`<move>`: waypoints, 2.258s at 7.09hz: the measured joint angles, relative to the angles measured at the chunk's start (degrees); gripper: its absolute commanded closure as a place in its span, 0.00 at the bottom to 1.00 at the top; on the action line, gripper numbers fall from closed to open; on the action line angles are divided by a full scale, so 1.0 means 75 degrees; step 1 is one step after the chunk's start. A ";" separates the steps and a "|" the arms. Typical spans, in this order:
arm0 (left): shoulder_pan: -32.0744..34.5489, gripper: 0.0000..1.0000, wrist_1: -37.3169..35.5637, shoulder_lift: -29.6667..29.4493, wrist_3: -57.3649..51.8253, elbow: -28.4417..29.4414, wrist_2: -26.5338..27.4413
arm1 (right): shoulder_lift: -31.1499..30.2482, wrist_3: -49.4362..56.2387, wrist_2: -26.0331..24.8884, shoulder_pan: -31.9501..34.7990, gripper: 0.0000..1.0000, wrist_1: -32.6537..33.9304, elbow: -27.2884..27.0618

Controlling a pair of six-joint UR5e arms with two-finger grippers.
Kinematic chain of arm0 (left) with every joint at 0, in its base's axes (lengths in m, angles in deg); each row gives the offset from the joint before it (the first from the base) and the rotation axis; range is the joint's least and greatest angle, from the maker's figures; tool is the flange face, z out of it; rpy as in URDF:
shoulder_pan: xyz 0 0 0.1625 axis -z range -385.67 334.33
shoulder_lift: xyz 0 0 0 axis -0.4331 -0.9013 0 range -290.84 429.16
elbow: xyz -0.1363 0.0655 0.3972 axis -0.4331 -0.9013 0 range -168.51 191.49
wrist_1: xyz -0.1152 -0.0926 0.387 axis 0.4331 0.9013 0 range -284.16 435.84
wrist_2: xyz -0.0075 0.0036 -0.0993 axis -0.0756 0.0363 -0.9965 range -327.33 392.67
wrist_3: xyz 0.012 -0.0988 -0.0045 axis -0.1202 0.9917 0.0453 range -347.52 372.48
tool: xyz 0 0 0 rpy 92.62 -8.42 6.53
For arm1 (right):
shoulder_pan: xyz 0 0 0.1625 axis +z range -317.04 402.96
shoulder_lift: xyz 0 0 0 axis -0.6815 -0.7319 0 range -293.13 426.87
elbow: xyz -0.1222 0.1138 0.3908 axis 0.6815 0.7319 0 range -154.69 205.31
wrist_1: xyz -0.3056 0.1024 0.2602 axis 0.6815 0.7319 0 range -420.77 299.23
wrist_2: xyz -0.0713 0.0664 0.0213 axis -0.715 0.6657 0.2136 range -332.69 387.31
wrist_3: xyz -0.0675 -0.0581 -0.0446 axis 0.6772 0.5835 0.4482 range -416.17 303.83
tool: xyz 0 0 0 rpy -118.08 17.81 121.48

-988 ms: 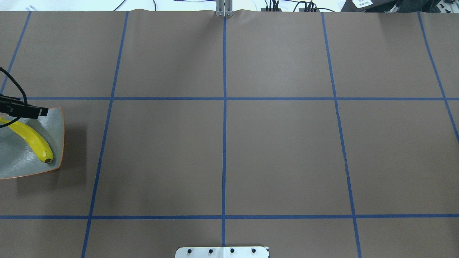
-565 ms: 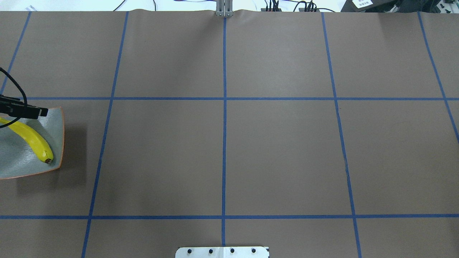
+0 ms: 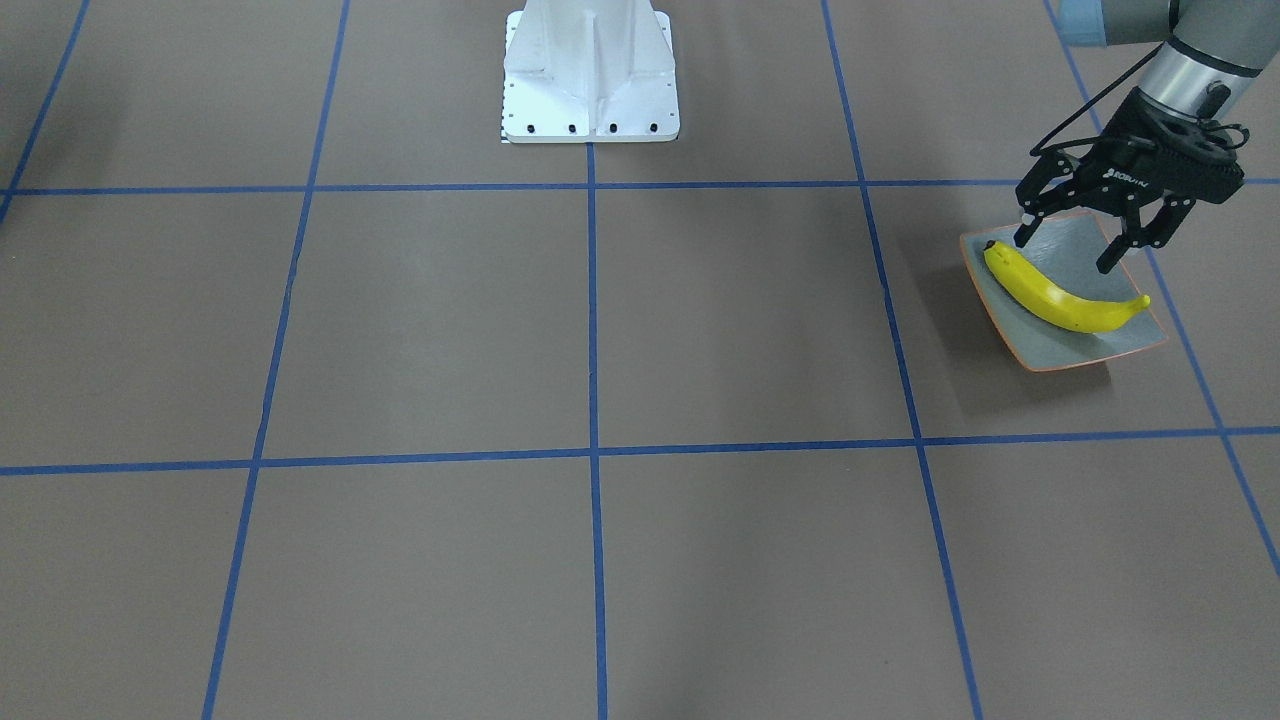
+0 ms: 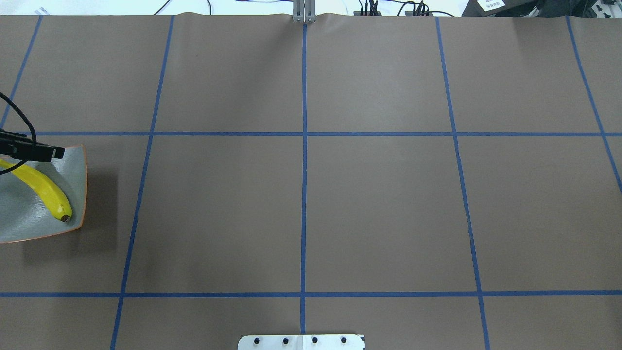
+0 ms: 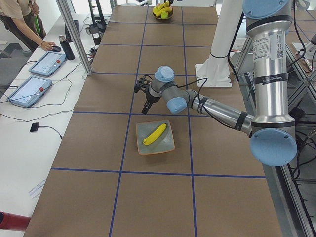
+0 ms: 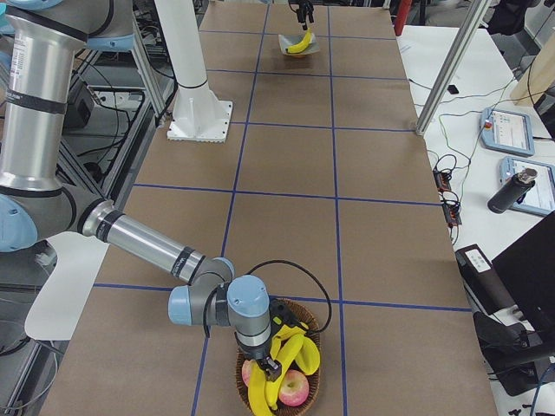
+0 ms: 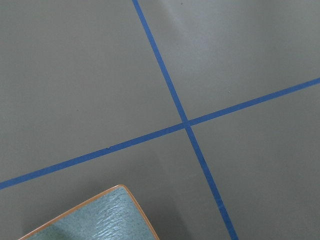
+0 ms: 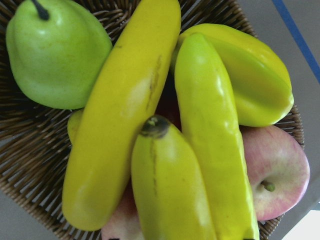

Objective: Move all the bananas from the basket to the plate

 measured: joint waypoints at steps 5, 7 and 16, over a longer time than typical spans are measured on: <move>0.0000 0.00 -0.0008 0.0001 0.0000 0.0006 0.0000 | -0.0003 0.0007 0.0079 -0.0005 1.00 -0.0095 -0.0132; 0.0000 0.00 -0.0011 -0.0001 0.0000 0.0010 0.0000 | -0.0114 0.0015 0.0178 0.0011 1.00 -0.0054 -0.0365; -0.0029 0.00 0.0006 -0.0136 0.0114 -0.0009 -0.0107 | 0.1681 -0.1082 0.0953 0.0571 1.00 0.4962 -0.3309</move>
